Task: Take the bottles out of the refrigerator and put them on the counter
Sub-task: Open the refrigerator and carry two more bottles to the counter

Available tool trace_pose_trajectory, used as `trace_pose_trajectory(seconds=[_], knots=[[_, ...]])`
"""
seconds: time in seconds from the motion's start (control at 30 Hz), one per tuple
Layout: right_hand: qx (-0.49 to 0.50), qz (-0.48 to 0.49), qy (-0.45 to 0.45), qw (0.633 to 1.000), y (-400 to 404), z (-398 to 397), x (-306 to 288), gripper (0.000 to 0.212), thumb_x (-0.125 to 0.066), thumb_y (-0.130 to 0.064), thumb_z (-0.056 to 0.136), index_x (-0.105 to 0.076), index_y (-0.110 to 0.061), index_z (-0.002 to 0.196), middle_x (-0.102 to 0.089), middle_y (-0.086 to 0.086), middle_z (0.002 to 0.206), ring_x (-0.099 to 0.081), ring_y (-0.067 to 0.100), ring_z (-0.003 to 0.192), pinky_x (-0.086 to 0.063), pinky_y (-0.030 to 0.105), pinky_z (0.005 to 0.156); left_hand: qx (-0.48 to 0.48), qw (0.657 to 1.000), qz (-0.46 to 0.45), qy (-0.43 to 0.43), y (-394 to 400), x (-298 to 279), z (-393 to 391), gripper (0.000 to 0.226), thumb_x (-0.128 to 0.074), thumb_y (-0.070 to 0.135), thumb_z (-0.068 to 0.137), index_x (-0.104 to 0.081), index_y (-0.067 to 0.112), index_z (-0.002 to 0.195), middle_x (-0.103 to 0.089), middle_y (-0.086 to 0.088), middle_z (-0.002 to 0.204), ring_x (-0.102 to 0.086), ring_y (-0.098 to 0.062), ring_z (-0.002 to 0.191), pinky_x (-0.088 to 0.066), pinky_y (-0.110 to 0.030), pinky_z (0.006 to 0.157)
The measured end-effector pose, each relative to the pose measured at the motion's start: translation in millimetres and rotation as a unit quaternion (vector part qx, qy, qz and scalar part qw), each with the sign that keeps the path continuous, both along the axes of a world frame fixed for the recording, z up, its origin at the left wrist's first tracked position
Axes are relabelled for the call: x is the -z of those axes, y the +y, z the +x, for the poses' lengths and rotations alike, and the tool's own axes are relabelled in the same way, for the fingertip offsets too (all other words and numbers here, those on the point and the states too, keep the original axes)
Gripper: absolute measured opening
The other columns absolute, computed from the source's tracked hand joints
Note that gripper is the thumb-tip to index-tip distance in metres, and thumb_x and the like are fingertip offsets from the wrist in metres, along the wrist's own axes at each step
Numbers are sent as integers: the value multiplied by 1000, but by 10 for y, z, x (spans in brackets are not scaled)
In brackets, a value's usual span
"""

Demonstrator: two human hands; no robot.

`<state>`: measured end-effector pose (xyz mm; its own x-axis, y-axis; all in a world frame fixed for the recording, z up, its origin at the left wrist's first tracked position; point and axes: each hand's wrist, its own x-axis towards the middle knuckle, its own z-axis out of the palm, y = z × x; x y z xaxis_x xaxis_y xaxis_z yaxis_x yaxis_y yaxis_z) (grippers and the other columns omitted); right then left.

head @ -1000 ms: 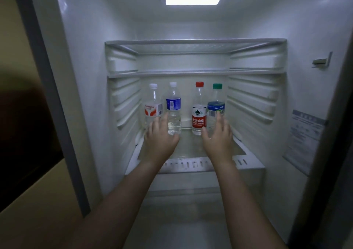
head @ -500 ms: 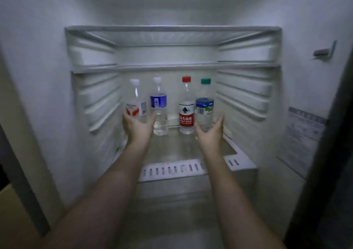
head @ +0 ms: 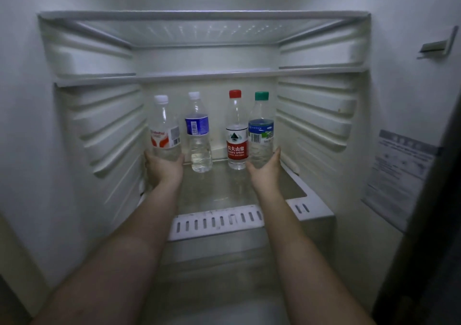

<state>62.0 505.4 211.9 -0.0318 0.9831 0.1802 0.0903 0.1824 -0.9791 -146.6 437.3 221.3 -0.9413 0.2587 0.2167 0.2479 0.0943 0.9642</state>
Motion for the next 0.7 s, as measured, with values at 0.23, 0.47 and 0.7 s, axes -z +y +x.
trace_pose_trajectory(seconds=[0.23,0.47,0.7], knots=[[35,-6,-61,998,42,17,-31,94,-78,-25,82,-18,-21,155,-19,10,158,-30,34,142,-35,53,113,-14,998,-54,7,-148,-76,181,80,-88,39,63,-51,14,129,-52,-12,133,-55,-36,116,-48,-52,95],[25,1,12,1000,-52,-5,-41,74,-82,-12,76,-37,-8,135,-55,15,133,-61,29,114,-50,36,93,37,999,10,38,-408,-1,391,79,-89,40,62,-47,13,124,-60,-9,122,-62,-30,106,-54,-48,88],[14,-2,-26,1000,-194,-65,-124,81,-88,-20,62,-46,-15,131,-52,15,133,-51,34,123,-42,49,106,143,986,42,70,-736,41,574,67,-88,42,61,-51,26,115,-64,16,96,-65,-6,88,-44,-19,64]])
